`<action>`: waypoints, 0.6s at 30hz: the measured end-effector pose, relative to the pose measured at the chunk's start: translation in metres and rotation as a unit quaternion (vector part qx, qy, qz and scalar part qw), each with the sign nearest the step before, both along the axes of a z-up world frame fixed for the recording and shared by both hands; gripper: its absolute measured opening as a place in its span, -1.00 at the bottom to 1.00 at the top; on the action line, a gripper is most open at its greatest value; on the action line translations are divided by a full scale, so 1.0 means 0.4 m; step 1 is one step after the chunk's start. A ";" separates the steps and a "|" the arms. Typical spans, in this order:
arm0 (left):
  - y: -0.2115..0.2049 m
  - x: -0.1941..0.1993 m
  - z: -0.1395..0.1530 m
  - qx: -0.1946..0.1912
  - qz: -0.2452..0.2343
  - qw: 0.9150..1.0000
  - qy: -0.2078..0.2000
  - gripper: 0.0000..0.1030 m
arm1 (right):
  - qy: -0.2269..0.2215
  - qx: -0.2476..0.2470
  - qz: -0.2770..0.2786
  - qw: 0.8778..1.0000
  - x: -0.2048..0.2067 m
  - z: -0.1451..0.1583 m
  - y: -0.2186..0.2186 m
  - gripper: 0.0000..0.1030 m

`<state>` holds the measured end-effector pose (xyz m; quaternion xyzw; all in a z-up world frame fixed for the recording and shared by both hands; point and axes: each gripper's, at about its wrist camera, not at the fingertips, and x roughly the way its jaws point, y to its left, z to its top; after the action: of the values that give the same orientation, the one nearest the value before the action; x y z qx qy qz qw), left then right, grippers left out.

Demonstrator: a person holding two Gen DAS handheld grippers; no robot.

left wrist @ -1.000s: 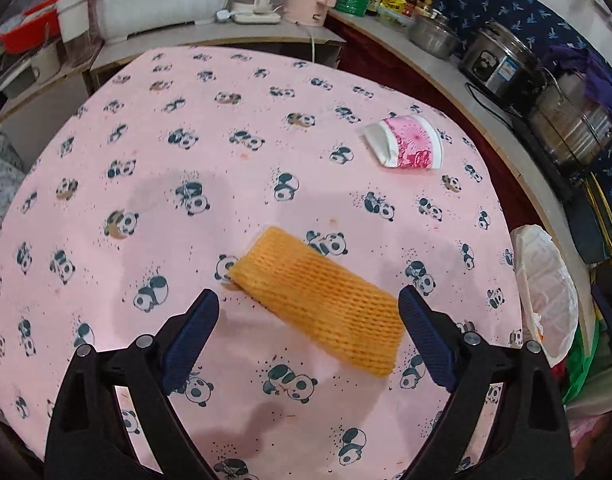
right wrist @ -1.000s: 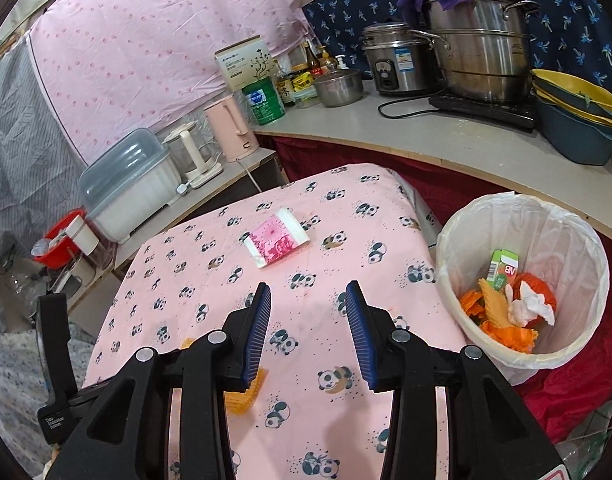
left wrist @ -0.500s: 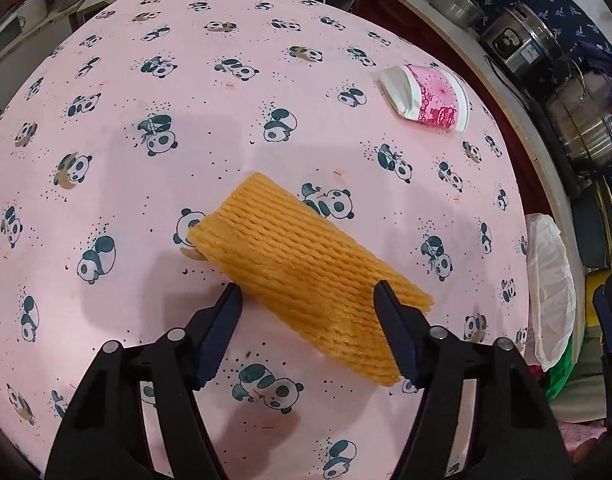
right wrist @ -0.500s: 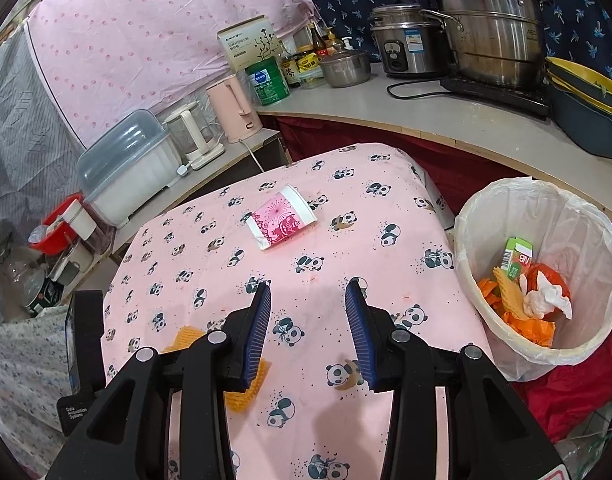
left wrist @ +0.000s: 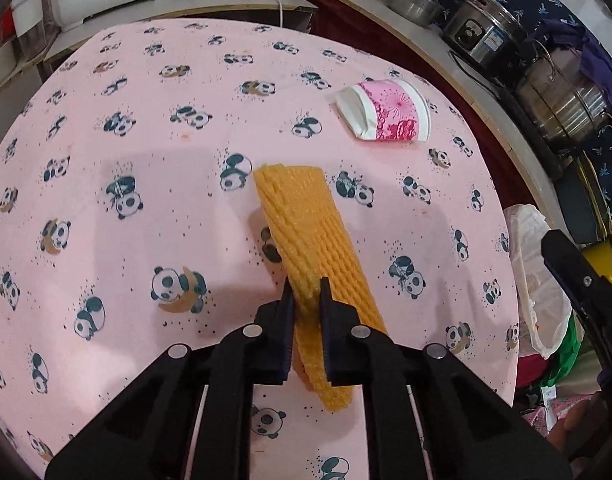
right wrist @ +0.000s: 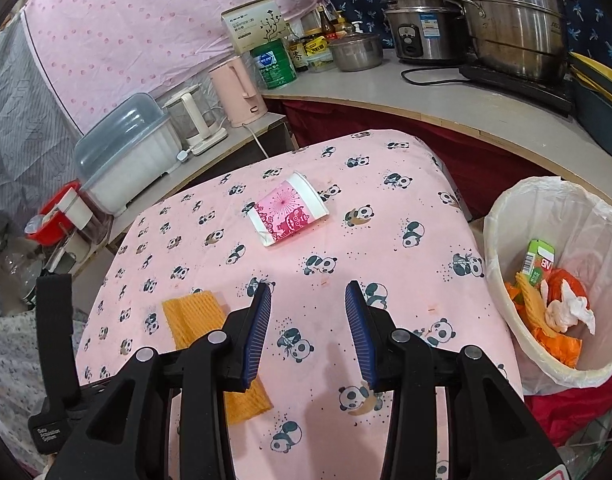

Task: Collect trash
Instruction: 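Grasp the second orange mesh sponge with the left tool, then grasp the pink paper cup rim with the right tool while the left tool holds the sponge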

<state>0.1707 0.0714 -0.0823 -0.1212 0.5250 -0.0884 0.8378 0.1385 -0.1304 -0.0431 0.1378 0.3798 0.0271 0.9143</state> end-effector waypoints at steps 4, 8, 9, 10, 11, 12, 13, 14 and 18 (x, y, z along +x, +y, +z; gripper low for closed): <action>0.009 0.037 0.046 0.011 0.000 1.000 -0.029 -0.79 | 0.005 0.005 0.005 1.000 0.051 -0.008 0.005 -0.26; 0.020 0.084 0.082 0.020 0.006 0.999 -0.050 -0.79 | 0.013 0.018 0.009 1.000 0.115 -0.021 0.009 -0.25; 0.022 0.096 0.089 0.024 0.007 0.998 -0.055 -0.79 | 0.015 0.018 0.010 1.000 0.133 -0.025 0.011 -0.25; 0.023 0.105 0.095 0.028 0.007 0.998 -0.060 -0.79 | 0.016 0.016 0.010 1.000 0.150 -0.028 0.015 -0.25; 0.024 0.117 0.101 0.032 0.008 0.997 -0.065 -0.79 | 0.016 0.013 0.012 1.000 0.166 -0.031 0.018 -0.19; 0.025 0.129 0.105 0.034 0.008 0.997 -0.069 -0.79 | 0.015 0.009 0.012 1.000 0.186 -0.033 0.019 -0.16; 0.026 0.141 0.109 0.035 0.007 0.997 -0.072 -0.79 | 0.015 0.007 0.013 1.000 0.205 -0.035 0.019 -0.13; 0.027 0.157 0.113 0.035 0.006 0.997 -0.074 -0.79 | 0.016 0.007 0.016 1.000 0.230 -0.038 0.019 -0.12; 0.028 0.207 0.117 0.036 0.005 0.996 -0.076 -0.79 | 0.023 0.021 0.027 0.999 0.318 -0.055 0.008 -0.12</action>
<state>0.2534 0.0824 -0.0354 -0.0863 0.4616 -0.0745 0.8797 0.2657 -0.1272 -0.0651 0.1471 0.4040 0.0563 0.9011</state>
